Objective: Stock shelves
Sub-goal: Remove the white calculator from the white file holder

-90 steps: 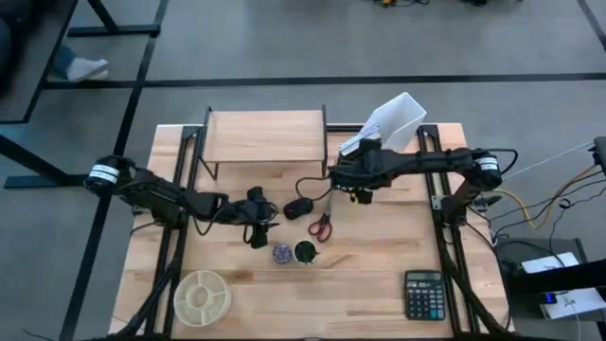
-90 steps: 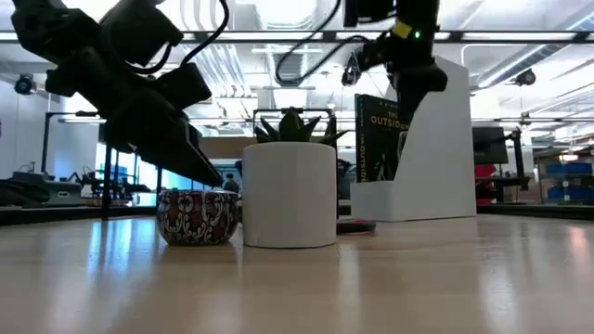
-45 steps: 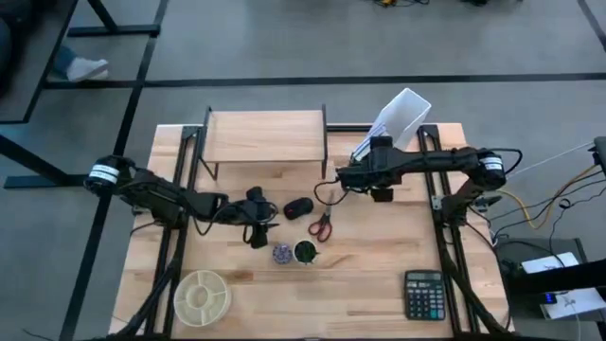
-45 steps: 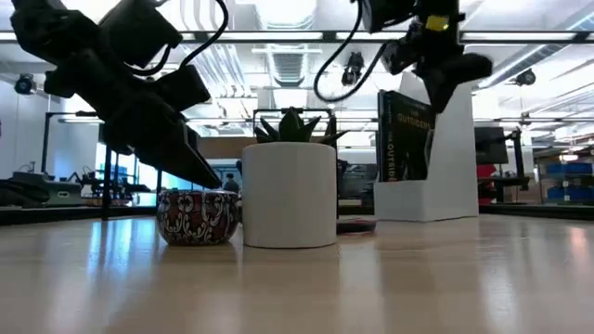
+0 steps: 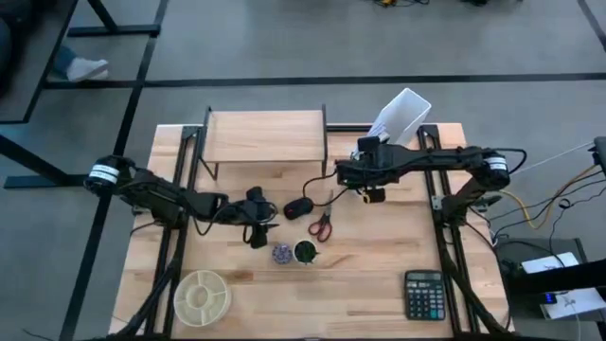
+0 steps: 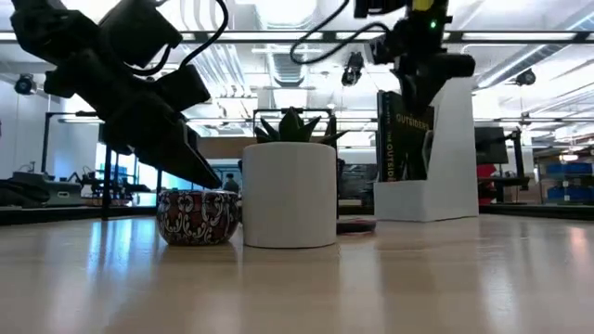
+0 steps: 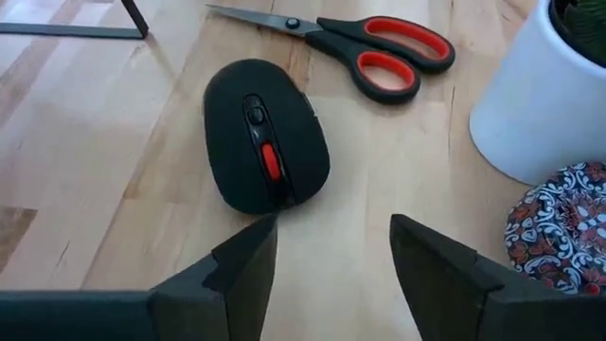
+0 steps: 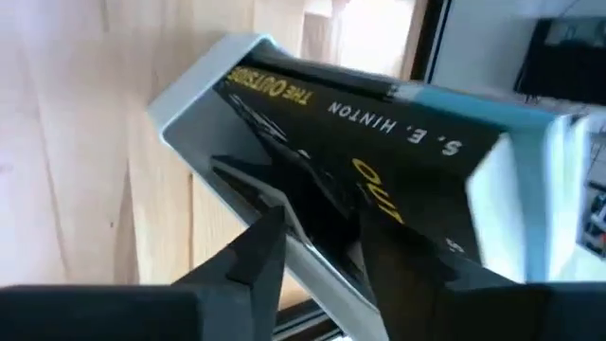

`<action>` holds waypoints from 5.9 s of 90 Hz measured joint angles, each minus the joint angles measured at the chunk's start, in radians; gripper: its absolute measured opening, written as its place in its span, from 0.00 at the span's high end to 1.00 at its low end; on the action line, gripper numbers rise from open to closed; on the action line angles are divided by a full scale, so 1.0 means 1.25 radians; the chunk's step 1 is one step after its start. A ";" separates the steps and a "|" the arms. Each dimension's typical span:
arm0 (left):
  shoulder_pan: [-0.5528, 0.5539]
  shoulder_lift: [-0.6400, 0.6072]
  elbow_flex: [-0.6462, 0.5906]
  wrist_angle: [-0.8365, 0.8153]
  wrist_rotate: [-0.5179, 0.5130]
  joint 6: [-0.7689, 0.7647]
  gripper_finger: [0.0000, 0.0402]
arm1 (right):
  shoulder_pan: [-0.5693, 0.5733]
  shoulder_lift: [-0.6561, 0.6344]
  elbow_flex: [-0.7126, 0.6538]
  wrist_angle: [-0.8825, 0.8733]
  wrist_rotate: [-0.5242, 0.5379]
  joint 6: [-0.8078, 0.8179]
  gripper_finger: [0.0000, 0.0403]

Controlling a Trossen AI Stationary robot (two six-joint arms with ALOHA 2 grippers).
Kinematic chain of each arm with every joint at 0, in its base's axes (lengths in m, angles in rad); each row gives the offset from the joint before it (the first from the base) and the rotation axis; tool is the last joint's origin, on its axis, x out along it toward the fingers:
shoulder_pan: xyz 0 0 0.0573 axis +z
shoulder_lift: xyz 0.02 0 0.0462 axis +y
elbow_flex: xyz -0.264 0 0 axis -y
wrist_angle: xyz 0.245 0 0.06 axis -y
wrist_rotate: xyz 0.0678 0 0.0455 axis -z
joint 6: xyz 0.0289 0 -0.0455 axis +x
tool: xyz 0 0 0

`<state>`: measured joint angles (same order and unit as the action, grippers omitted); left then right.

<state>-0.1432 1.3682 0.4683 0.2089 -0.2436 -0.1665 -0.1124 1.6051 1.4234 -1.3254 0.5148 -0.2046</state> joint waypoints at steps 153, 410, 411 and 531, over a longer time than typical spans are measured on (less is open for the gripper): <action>0.001 0.000 -0.023 0.027 0.000 0.019 0.57 | -0.115 -0.003 -0.224 0.049 0.156 -0.039 0.64; 0.000 0.000 -0.027 0.043 0.000 -0.007 0.60 | 0.358 -0.006 0.129 -0.029 -0.518 0.417 0.98; 0.000 0.000 -0.027 0.043 0.000 -0.008 0.61 | 0.360 -0.006 0.124 -0.027 -0.524 0.418 0.98; 0.001 0.000 -0.027 0.042 0.000 -0.008 0.58 | 0.388 0.324 -0.033 0.129 -0.720 0.195 0.93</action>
<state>-0.1425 1.3682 0.4351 0.2615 -0.2440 -0.1761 0.3727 2.0096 1.3823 -1.1645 -0.3854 0.0392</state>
